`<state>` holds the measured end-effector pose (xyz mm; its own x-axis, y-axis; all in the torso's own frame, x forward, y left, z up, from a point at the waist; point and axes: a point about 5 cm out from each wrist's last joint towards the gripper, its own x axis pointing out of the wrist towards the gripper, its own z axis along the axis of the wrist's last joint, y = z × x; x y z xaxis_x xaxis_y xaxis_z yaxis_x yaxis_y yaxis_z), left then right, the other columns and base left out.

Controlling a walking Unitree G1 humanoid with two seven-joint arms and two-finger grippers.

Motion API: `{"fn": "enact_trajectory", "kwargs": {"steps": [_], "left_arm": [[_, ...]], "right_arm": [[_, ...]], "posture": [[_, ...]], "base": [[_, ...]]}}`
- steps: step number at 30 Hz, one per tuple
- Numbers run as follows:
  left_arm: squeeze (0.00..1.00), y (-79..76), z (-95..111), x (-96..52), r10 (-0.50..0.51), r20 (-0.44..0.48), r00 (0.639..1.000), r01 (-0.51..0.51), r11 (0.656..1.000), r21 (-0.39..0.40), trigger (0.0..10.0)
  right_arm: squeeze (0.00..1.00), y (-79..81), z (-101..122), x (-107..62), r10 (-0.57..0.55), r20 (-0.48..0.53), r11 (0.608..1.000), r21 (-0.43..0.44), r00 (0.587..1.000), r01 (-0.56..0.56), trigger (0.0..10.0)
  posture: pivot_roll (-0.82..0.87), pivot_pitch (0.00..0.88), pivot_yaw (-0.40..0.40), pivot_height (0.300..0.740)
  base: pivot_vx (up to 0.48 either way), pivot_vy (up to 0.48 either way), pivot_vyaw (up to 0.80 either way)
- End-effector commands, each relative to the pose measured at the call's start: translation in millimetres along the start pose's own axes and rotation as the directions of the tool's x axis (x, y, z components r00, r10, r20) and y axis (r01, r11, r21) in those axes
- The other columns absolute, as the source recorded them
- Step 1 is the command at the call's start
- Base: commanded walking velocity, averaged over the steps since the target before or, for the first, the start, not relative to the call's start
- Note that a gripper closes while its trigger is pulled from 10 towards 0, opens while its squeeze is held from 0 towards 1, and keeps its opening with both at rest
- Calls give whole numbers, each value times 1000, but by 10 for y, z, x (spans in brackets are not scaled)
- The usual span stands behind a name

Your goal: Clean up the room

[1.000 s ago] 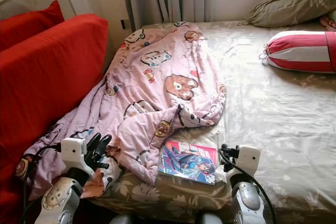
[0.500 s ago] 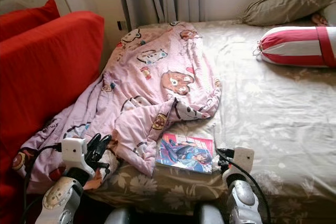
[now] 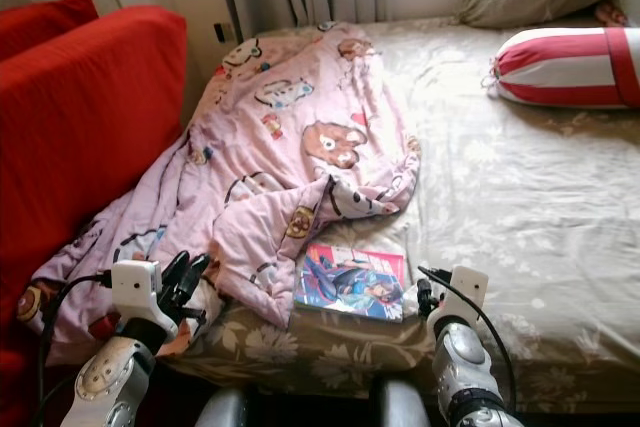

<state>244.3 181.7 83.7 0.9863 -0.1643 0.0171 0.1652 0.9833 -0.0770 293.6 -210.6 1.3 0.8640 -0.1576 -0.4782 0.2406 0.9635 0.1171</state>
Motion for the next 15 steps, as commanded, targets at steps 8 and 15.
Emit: {"fn": "enact_trajectory", "kwargs": {"steps": [8, 15], "left_arm": [[0, -18, 80, -153, 25, -10, 1000, -25, 1000, -8, 10000], [0, -31, 102, -250, 41, -22, 999, -41, 999, -13, 10000]], "right_arm": [[1000, 35, 94, 39, 29, -2, 996, -90, 1000, -29, 10000], [1000, 168, 244, 80, 94, 29, 978, -188, 995, -87, 10000]], "posture": [[82, 189, 87, 600], [95, 212, 74, 600]], "base": [[0, 0, 0], [0, 0, 0]]}}
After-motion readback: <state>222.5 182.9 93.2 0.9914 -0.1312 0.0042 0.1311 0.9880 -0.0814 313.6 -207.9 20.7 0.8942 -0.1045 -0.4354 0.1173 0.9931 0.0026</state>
